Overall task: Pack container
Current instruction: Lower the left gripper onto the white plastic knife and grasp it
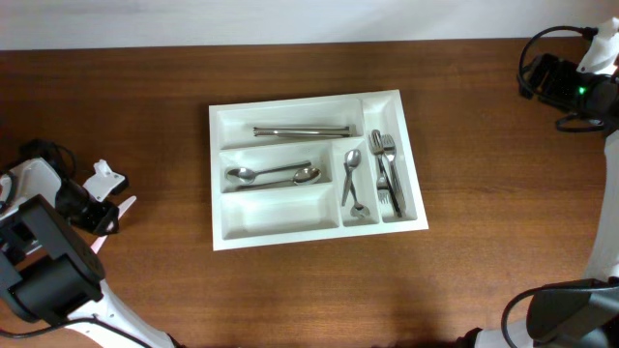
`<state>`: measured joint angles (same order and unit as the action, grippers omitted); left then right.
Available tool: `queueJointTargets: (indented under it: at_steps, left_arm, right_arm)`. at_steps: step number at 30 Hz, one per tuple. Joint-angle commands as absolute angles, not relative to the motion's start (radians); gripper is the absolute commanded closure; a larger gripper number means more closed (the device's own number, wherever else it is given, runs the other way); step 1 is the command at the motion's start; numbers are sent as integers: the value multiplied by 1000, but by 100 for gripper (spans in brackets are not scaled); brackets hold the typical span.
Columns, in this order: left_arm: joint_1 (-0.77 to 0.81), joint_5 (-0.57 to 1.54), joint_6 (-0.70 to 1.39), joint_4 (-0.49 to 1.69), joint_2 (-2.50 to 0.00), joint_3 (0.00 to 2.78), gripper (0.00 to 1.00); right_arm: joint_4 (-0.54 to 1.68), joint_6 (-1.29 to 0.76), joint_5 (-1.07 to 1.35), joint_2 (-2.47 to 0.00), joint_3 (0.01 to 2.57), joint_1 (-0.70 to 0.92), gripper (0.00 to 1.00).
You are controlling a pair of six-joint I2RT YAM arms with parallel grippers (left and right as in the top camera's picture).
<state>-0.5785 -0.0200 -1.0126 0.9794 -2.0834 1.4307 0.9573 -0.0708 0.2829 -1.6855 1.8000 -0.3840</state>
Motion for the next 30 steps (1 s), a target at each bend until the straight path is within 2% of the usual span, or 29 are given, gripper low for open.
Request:
queueJointTargets:
  at_steps: [1,5,11,15,19,21,30]
  left_arm:
    - [-582,-15,-1027,991,-2149,1407,63]
    - [-582,-15,-1027,999,-2149,1407,68]
    - [-582,-15,-1027,1003,-2149,1407,69]
    - [-579,-14,-1022,1011,-2149,1407,73]
    - [-576,-14,-1023,1018,-2149,1407,94]
    - [-574,-15,-1023,1016,-2149,1407,97]
    - [-526,-16,-1023,1033,-2148,1430,98]
  right_arm:
    - [953,-68,296,-1675,1810,-387,1]
    - [953,-68,295,-1675,1810,-387,1]
    - [953,-68,295,-1675,1810,-387,1]
    - [954,-68,296,-1675,1810,-387,1]
    - [953,-68,296,-1675,1810,-387,1]
    - [953,-68,296,-1675,1810,-387,1]
    - [953,-68,296,-1675,1810,-387,1]
